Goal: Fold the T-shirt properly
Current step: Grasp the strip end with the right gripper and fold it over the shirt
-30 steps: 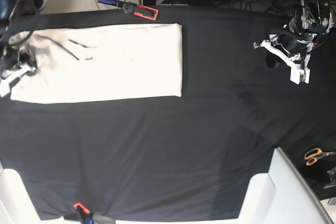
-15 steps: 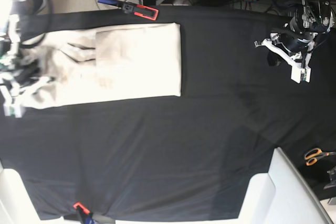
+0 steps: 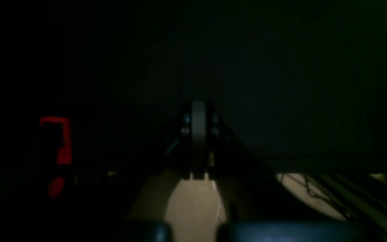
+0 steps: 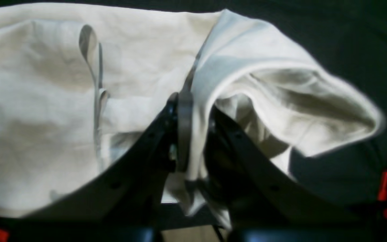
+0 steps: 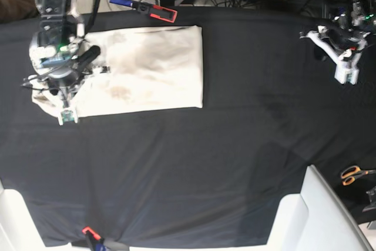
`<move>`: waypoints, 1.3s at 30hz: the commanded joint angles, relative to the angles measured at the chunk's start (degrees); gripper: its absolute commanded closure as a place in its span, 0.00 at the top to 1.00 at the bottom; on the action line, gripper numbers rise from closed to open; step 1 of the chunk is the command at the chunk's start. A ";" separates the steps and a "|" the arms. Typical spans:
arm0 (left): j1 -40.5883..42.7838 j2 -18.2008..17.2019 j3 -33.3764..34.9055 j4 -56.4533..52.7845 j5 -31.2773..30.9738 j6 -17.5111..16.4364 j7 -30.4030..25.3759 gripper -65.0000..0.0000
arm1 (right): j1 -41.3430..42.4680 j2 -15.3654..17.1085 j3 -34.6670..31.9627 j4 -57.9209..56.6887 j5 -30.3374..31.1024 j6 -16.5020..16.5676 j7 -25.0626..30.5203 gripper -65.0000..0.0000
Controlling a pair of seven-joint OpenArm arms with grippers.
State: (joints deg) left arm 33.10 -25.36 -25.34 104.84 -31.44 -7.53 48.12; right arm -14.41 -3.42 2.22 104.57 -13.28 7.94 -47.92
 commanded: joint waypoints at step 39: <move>4.66 -1.14 -10.48 0.88 0.98 0.54 -0.25 0.00 | 4.79 -1.37 -36.55 -10.64 -0.04 -22.76 -0.56 0.01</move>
State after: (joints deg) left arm 37.58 -25.76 -35.48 104.79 -30.15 -6.92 48.69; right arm -9.98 -3.92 -33.82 93.03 -13.91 -15.44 -49.47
